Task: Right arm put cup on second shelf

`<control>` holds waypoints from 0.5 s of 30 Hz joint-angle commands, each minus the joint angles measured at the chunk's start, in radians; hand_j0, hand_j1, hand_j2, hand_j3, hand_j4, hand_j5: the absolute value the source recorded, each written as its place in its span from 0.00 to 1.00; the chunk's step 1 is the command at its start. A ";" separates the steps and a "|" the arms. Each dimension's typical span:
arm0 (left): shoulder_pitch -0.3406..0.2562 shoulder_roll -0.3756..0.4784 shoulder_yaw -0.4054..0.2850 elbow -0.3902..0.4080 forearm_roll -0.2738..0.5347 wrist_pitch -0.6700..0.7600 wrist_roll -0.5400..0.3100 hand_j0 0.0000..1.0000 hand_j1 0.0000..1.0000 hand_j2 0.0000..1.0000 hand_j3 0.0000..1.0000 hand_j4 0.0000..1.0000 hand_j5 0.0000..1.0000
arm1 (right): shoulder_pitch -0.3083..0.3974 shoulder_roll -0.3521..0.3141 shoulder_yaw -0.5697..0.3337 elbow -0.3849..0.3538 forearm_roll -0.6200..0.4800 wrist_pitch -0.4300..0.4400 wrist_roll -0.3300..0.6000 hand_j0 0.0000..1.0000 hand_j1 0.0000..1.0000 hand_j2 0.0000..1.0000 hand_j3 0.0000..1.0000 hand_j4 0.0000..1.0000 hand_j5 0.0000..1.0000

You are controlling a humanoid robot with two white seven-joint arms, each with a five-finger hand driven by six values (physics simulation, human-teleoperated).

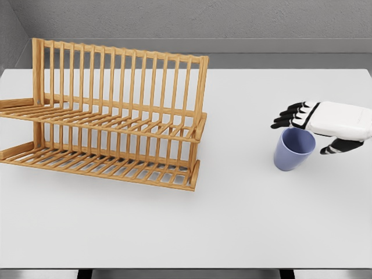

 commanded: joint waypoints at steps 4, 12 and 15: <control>0.000 0.000 0.000 -0.001 -0.001 0.000 0.000 1.00 1.00 1.00 1.00 1.00 1.00 | -0.005 0.006 0.036 0.043 0.019 0.003 0.000 1.00 1.00 1.00 1.00 1.00 1.00; 0.000 0.000 0.000 0.001 0.000 0.001 0.000 1.00 1.00 1.00 1.00 1.00 1.00 | -0.048 0.048 0.057 0.094 0.034 0.003 0.000 1.00 1.00 1.00 1.00 1.00 1.00; 0.000 0.000 0.000 -0.001 -0.001 0.001 0.000 1.00 1.00 1.00 1.00 1.00 1.00 | -0.069 0.055 0.098 0.103 0.037 0.003 0.000 1.00 1.00 1.00 1.00 1.00 1.00</control>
